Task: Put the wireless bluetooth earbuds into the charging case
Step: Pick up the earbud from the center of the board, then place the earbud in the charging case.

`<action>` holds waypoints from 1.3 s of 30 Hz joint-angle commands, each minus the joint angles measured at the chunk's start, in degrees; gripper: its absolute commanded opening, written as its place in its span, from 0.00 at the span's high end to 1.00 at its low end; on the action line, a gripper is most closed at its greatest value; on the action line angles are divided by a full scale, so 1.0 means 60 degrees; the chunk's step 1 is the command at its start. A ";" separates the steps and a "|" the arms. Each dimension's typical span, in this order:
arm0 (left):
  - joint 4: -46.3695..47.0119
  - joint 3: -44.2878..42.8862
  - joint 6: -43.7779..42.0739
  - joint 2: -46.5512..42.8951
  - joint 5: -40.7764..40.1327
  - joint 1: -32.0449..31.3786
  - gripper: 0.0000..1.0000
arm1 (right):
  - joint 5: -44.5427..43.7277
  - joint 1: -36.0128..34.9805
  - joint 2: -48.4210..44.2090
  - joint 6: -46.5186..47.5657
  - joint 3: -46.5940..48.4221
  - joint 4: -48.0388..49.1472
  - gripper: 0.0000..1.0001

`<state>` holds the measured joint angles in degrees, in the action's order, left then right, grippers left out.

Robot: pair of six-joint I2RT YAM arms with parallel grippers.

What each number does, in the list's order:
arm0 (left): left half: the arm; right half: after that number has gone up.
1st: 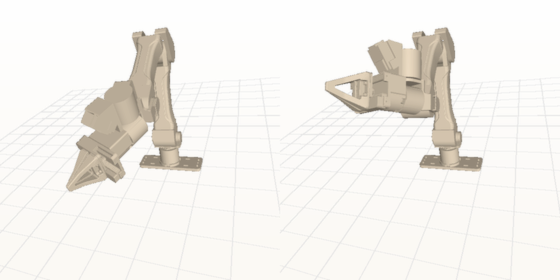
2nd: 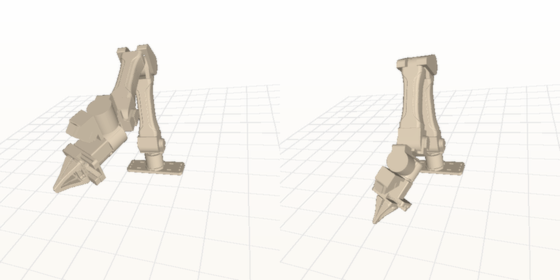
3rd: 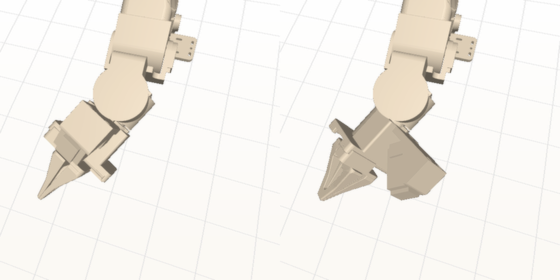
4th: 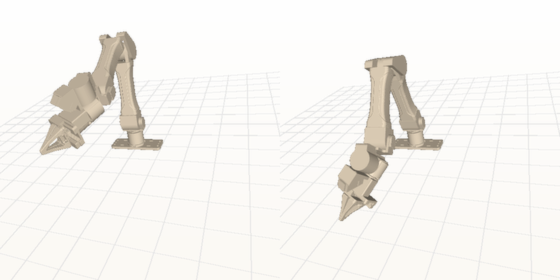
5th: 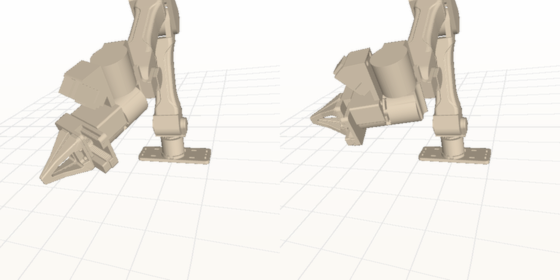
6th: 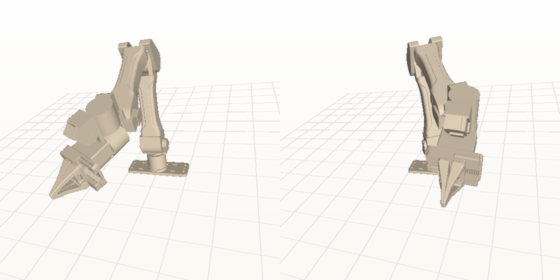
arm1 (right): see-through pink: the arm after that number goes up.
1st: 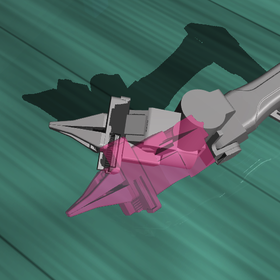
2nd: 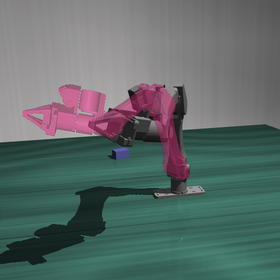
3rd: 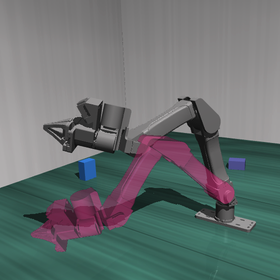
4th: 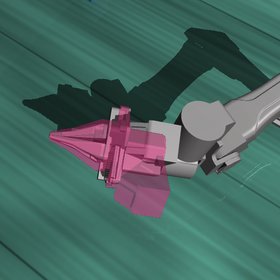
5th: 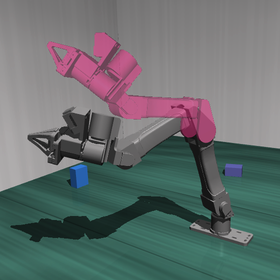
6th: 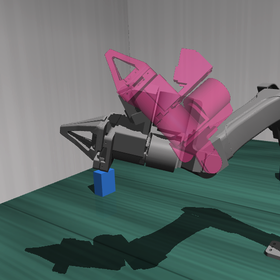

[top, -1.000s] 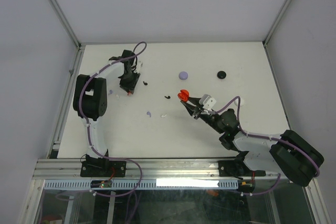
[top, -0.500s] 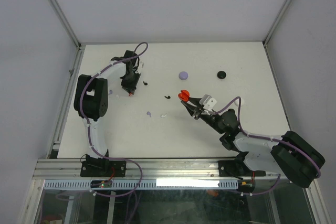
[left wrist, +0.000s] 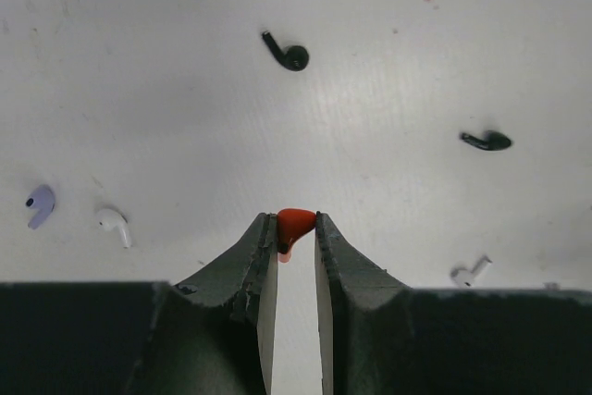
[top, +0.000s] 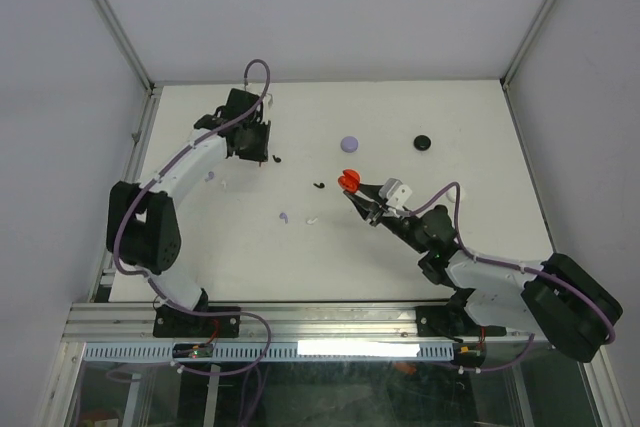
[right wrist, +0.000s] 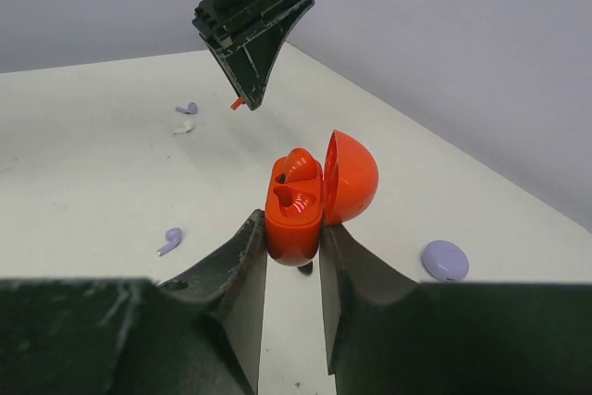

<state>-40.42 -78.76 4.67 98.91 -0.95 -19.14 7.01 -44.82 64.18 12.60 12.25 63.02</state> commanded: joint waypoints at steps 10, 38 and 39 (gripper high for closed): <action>0.4038 0.2615 0.2915 -0.4145 -0.0099 -0.1694 0.86 | 0.0142 0.0017 0.0363 0.0016 0.0873 0.0966 1.00; 0.8196 0.4237 0.2495 -0.5707 -0.0706 -0.5381 0.86 | 0.0268 -0.0015 0.1594 -0.0471 0.1658 0.2084 1.00; 0.8198 0.4235 0.2402 -0.5652 -0.0799 -0.5466 0.86 | 0.0268 -0.0028 0.1593 -0.0487 0.1656 0.2100 1.00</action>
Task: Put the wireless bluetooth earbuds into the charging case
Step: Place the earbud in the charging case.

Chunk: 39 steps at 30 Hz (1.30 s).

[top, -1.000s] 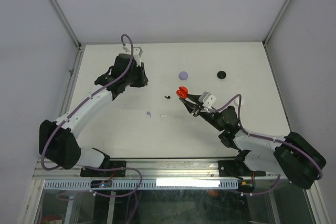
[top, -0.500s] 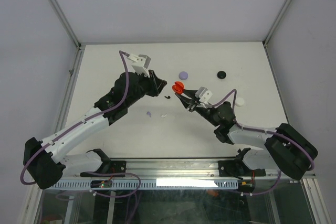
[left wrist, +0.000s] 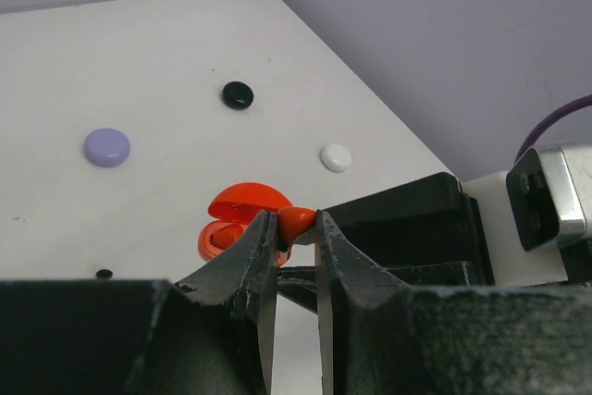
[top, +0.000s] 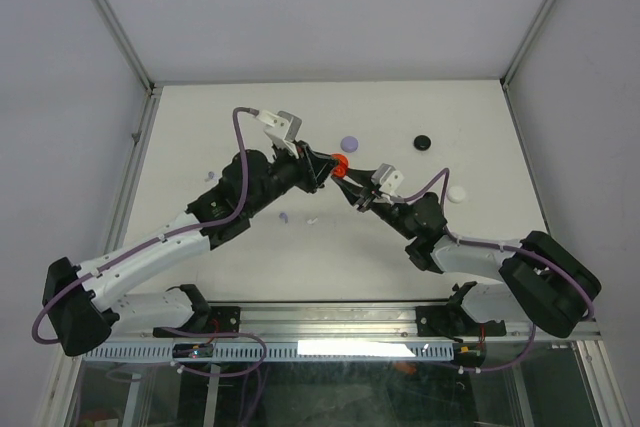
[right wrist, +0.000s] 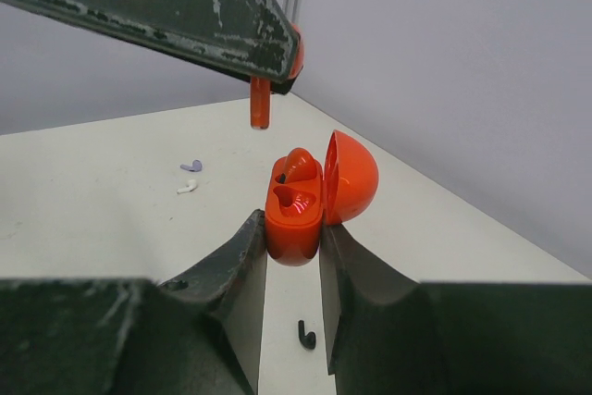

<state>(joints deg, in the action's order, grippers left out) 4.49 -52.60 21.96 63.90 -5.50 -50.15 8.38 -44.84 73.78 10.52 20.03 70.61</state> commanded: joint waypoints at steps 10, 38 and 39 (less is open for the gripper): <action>0.0342 -0.0421 -0.1373 0.0599 -0.0780 -0.0810 0.86 | 0.0098 -0.0022 -0.0221 -0.0165 0.0314 0.0731 1.00; -0.0204 -0.0708 -0.2283 0.0787 -0.1816 -0.1177 0.84 | 0.0156 -0.0010 -0.0501 -0.0113 0.0133 0.0659 1.00; -0.0261 -0.0720 -0.2299 0.0815 -0.1798 -0.1178 0.84 | 0.0152 -0.0014 -0.0502 -0.0113 0.0133 0.0675 1.00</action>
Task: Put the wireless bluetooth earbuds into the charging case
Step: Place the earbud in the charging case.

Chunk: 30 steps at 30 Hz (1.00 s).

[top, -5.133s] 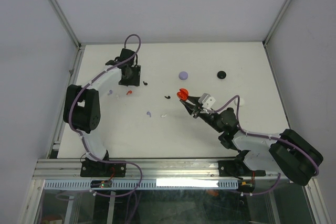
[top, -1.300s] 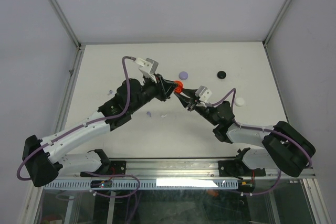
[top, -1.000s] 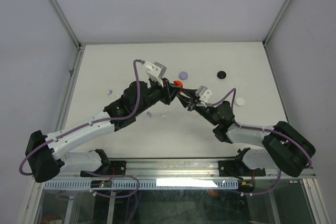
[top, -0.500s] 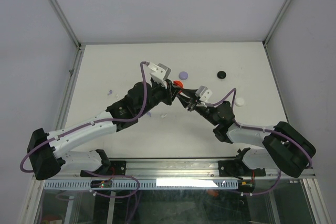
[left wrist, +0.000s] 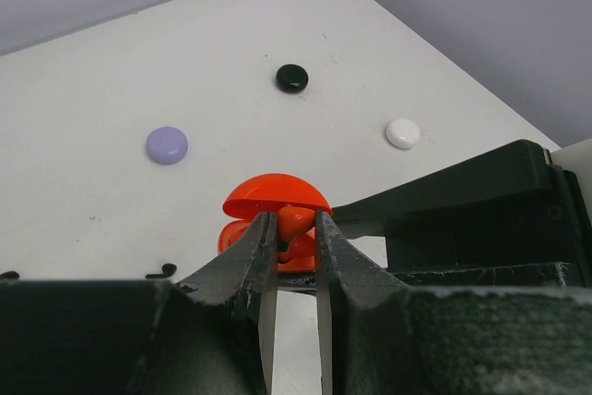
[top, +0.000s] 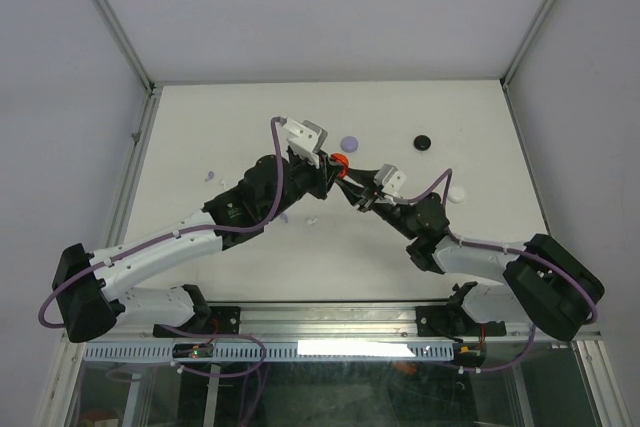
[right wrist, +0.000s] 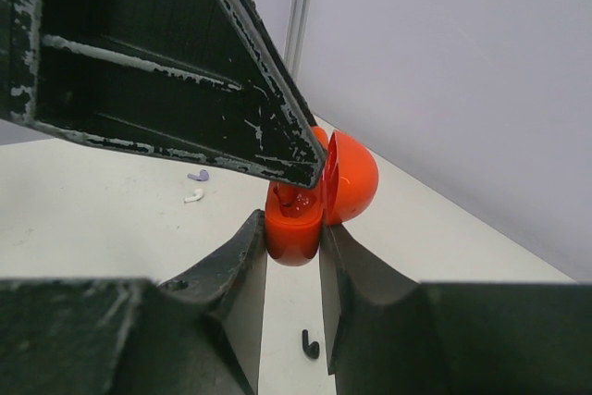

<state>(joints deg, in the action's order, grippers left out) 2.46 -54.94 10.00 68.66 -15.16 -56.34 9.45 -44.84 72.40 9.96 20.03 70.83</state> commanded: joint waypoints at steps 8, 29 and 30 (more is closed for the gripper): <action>-0.0303 -0.0466 -0.0542 0.0205 -0.0409 -0.0294 0.81 | -0.0015 -0.0009 -0.0262 -0.0048 0.0133 0.0660 1.00; -0.0585 -0.0606 -0.0611 0.0421 -0.0694 -0.0564 0.67 | -0.0106 -0.0007 -0.0300 -0.0429 0.0010 0.0929 1.00; -0.0585 -0.0611 -0.0568 0.0377 -0.0720 -0.0571 0.65 | -0.0123 -0.0004 -0.0291 -0.0442 0.0002 0.0935 1.00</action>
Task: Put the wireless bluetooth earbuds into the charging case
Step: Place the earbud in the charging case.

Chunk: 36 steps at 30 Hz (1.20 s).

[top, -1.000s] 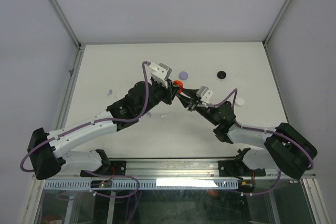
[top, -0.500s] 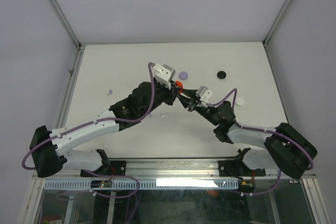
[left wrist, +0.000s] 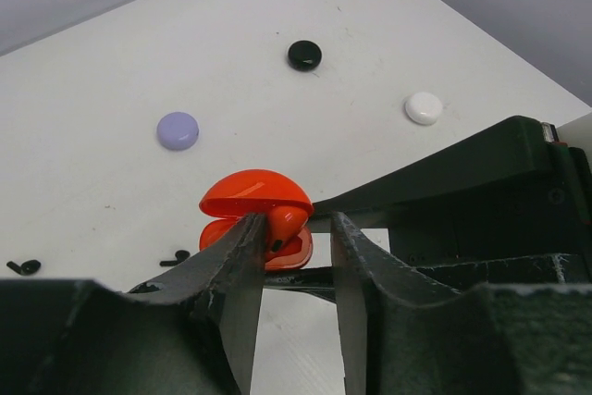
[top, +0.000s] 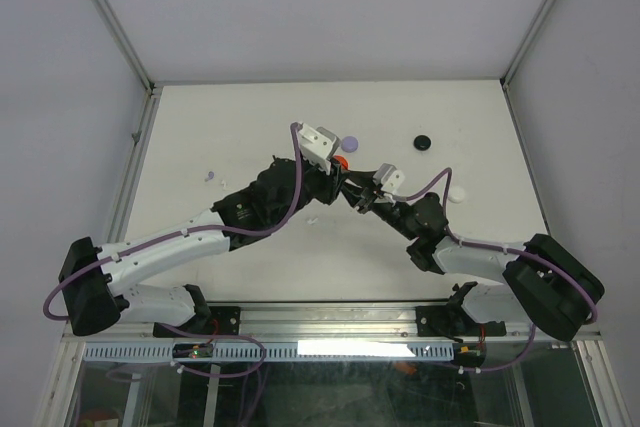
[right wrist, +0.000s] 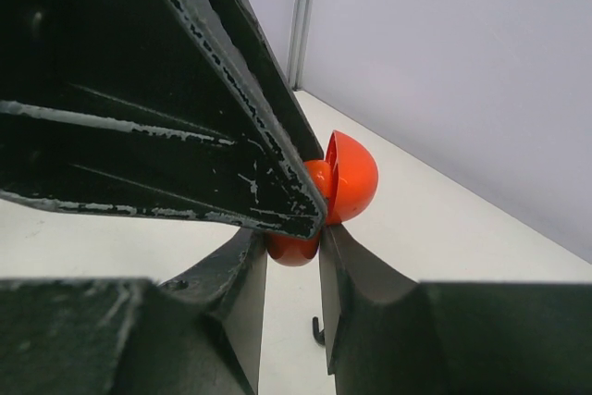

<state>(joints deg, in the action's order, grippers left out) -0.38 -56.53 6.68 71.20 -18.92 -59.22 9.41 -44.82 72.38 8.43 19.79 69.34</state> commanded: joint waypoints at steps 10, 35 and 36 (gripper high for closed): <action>-0.0561 -0.0775 0.0300 -0.0682 -0.0126 -0.0076 0.48 | -0.0301 0.0009 -0.0436 -0.0101 -0.0068 0.0929 1.00; -0.2018 -0.1167 0.1452 -0.1033 0.3115 0.1812 0.34 | 0.0950 0.0189 -0.1040 -0.0194 0.0518 -0.1322 1.00; -0.2066 -0.1156 0.1427 -0.0971 0.2841 0.1749 0.33 | 0.0905 0.0189 -0.1041 -0.0209 0.0531 -0.1318 1.00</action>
<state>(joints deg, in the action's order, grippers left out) -12.93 -61.71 14.13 64.01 1.39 -47.68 14.96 -43.83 66.08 7.79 20.38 59.37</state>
